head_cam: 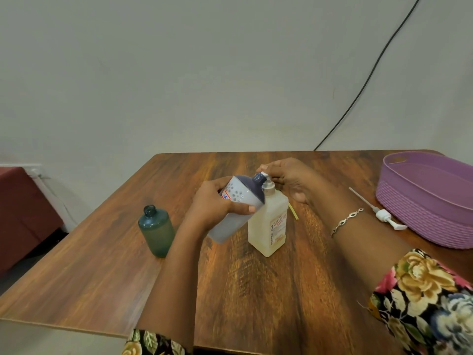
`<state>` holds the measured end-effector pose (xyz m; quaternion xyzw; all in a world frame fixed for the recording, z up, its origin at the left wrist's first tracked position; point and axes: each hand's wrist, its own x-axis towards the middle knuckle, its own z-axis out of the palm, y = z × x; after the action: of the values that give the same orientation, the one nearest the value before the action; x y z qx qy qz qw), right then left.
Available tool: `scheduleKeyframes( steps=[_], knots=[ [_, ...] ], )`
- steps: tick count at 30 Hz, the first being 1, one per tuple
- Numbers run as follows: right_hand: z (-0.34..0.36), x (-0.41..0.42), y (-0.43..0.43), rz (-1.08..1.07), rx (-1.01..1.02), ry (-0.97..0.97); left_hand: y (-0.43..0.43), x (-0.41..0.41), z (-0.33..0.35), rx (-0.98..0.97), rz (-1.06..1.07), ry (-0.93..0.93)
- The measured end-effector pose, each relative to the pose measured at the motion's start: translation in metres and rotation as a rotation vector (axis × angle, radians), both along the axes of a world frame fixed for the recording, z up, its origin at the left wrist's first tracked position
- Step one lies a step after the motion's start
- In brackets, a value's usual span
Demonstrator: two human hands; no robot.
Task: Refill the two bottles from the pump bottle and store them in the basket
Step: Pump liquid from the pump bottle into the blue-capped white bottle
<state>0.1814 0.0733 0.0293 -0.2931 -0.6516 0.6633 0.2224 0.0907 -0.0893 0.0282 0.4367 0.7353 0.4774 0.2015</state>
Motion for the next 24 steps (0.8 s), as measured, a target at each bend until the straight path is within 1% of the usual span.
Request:
scheduleKeyframes(
  steps=[5, 8, 13, 19, 22, 24],
  knots=[
    [0.007, 0.003, 0.000, -0.001, -0.038, 0.053, -0.001, 0.002, 0.008, 0.017, -0.011, 0.019],
    [0.010, 0.002, 0.002, -0.020, -0.009, 0.022, 0.000, 0.001, 0.011, 0.009, -0.006, 0.042],
    [0.003, 0.002, 0.001, 0.010, -0.007, -0.039, -0.001, 0.000, 0.001, -0.009, -0.006, -0.006],
    [0.005, 0.008, 0.000, -0.005, -0.029, -0.009, -0.001, 0.001, 0.003, 0.005, 0.014, 0.010],
    [0.011, 0.009, 0.001, 0.003, 0.011, -0.023, 0.001, 0.002, 0.007, 0.016, 0.013, 0.026],
    [0.009, 0.006, 0.001, 0.007, -0.009, -0.026, 0.003, 0.001, 0.008, 0.012, 0.015, 0.031]
  ],
)
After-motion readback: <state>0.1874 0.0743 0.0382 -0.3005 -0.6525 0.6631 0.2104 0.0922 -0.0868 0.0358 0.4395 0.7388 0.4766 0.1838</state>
